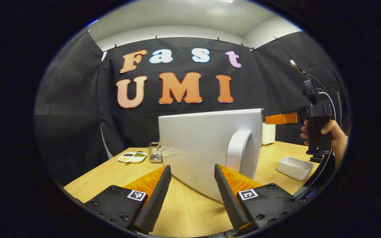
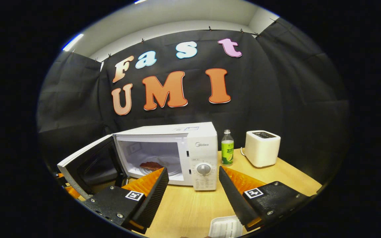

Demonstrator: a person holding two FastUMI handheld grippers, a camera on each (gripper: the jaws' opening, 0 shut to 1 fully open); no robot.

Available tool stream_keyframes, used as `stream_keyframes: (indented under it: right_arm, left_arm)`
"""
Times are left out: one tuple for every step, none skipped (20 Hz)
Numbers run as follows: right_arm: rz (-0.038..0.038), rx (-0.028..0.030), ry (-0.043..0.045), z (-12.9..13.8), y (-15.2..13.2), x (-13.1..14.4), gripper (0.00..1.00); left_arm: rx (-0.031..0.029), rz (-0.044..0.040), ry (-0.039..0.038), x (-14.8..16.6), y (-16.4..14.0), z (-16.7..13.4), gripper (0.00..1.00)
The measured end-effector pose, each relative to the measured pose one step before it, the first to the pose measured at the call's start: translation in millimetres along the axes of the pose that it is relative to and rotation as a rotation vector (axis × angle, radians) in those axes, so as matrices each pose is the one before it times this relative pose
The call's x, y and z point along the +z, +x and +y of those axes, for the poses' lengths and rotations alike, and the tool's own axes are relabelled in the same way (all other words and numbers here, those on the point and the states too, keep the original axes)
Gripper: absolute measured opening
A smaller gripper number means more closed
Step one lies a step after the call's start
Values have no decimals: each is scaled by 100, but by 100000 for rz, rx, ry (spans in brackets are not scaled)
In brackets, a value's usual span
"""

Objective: Open the microwave oven with the left hand, put the food in, and close the microwave oven.

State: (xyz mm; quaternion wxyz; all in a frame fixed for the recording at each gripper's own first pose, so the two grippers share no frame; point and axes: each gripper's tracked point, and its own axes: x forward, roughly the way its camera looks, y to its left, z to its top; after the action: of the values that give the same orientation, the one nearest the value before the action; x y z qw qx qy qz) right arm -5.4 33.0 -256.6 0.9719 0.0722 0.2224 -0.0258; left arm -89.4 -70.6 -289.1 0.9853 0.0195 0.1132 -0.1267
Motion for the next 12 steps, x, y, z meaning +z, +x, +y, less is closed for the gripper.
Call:
stream_keyframes:
  right_arm:
    - [173,-577,-238,-860,-453,62,95]
    - [160,-202,-233,-720,-522,-104,95]
    - [-177,-411,-241,-861,-471,111,95]
    - [-70,-952,-350,-1217,553,-1071,95]
    - [-471,-703,-78,-988,-261,-157,95]
    - [-305,-1128,119,-1063,-394,-146,95]
    - [-377,-535,321,-673,-286,-66,95]
    - [-348,-749,287,-604,-222,77,95]
    - [-474,-241,243,-558,-281,-81,95]
    - [-161,-406,180,-486,-247,-16,95]
    - [-163,-199,126,-424,-97,2,95]
    - [-288,-195,-18,-414,-140,21,95]
  left_arm:
    - [-2228,213,-786,-18,794,-1192,82]
    - [-2719,464,-1132,-94,789,-1334,82]
    - [-1996,616,-816,-168,912,-1076,82]
    - [-2912,923,-1237,-296,982,-1277,81]
    - [-2208,1125,-716,-78,851,-1138,62]
    - [-1328,1154,41,-14,1014,-790,60]
    - [-2468,1185,-80,-370,1114,-981,50]
    - [-270,520,496,-27,990,-455,40]
    - [1044,294,1038,184,945,-249,34]
    - [-317,249,-184,32,1168,-293,25]
    - [-1566,1669,-749,-141,893,-796,17]
    - [-1514,529,-1145,-162,1272,-563,15]
